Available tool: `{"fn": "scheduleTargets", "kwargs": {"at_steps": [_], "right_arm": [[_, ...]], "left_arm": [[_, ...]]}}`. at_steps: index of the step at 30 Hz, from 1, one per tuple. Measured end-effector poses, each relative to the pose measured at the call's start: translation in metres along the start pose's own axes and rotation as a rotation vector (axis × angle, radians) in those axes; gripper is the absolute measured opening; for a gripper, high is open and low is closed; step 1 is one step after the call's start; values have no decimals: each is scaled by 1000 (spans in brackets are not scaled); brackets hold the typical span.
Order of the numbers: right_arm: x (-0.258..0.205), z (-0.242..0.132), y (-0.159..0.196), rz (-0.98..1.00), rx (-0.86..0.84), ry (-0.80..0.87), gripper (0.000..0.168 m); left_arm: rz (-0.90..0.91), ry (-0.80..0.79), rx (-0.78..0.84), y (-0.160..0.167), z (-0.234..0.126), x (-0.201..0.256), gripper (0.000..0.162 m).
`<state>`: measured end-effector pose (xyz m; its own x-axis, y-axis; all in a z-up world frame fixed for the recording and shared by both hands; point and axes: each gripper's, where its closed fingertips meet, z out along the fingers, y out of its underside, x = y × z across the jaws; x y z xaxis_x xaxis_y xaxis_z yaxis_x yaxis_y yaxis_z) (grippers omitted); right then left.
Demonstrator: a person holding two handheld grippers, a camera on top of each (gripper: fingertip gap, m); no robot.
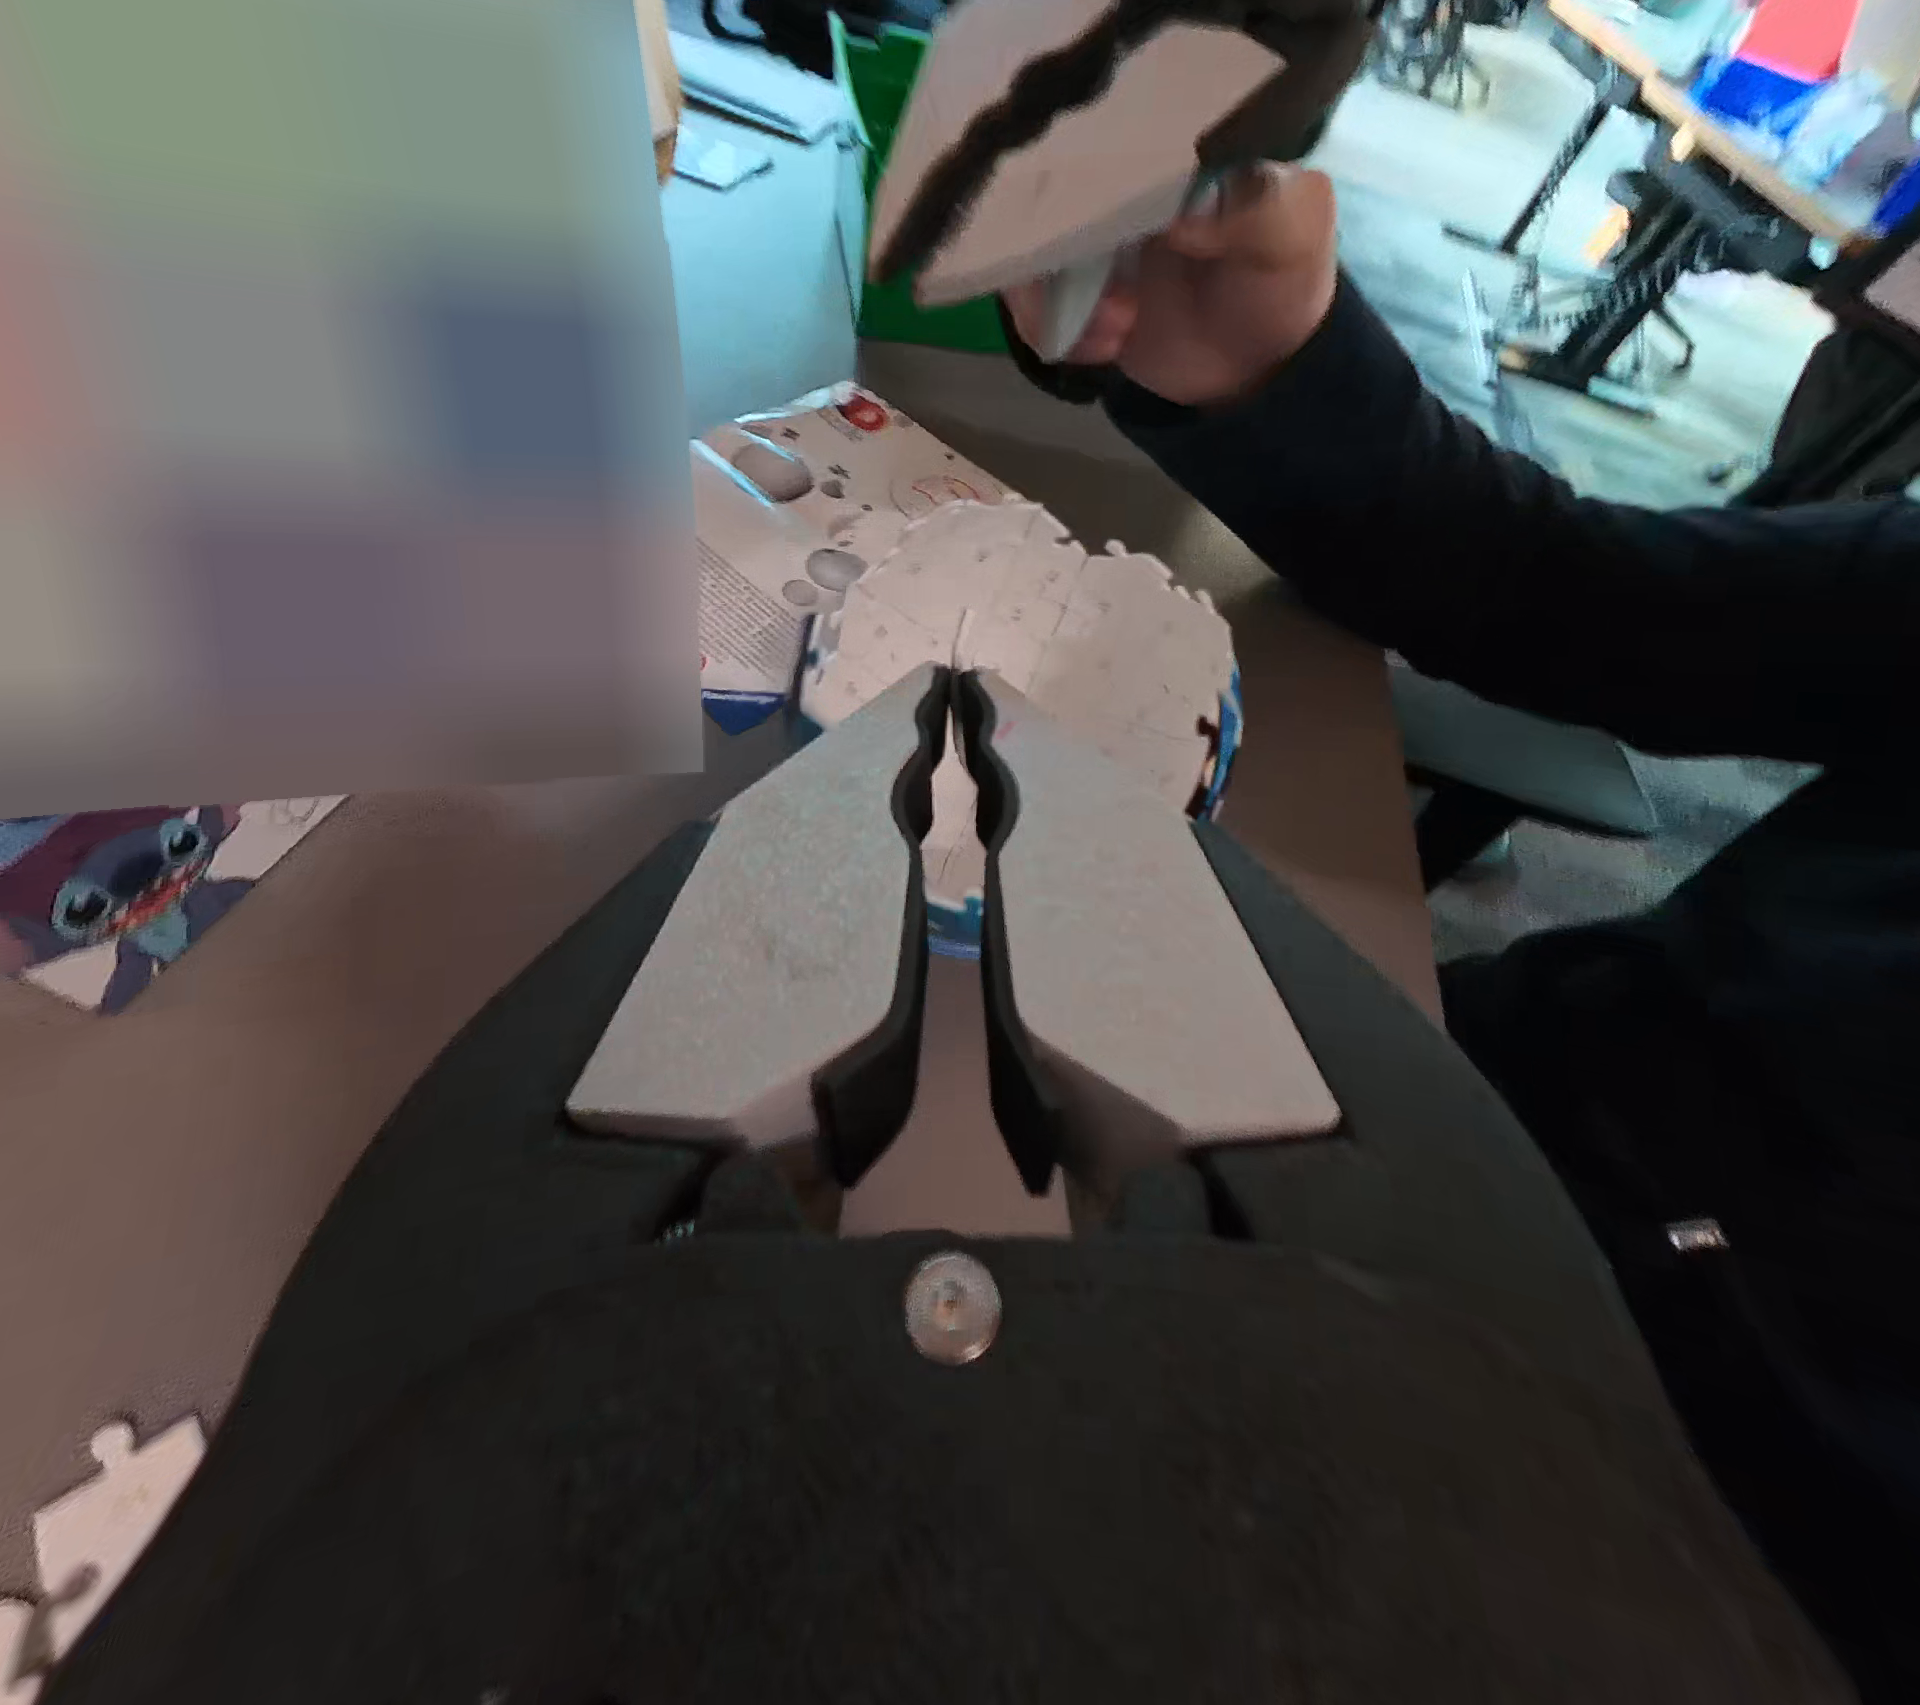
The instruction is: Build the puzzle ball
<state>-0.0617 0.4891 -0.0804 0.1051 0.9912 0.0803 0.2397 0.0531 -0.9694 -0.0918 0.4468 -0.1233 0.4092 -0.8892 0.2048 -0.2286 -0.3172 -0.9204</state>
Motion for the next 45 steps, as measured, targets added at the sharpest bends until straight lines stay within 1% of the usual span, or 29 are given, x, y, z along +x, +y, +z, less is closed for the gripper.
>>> {"fn": "scheduleTargets", "kwargs": {"at_steps": [5,8,10,13,16,23,30,34,45], "right_arm": [[23,-26,-8,135,146,-10,4],[46,-43,-8,173,215,59,3],[58,-54,-9,214,265,86,3],[67,-68,-14,289,347,57,2],[74,-77,-14,321,381,58,1],[77,-75,-9,314,360,83,0],[81,-67,2,328,325,92,0],[82,-64,7,337,311,94,0],[78,-63,4,330,312,77,0]], "left_arm": [[199,-16,-246,-11,32,1,0],[327,-49,-379,-10,50,-6,0],[366,-50,-439,-6,59,-11,0],[354,-11,-434,-4,67,-12,0],[355,12,-411,-4,70,-12,0],[437,-29,-468,4,67,-16,0],[429,-42,-468,9,71,-23,0],[434,-47,-493,17,76,-26,0],[449,-74,-483,17,81,-28,0]]}}
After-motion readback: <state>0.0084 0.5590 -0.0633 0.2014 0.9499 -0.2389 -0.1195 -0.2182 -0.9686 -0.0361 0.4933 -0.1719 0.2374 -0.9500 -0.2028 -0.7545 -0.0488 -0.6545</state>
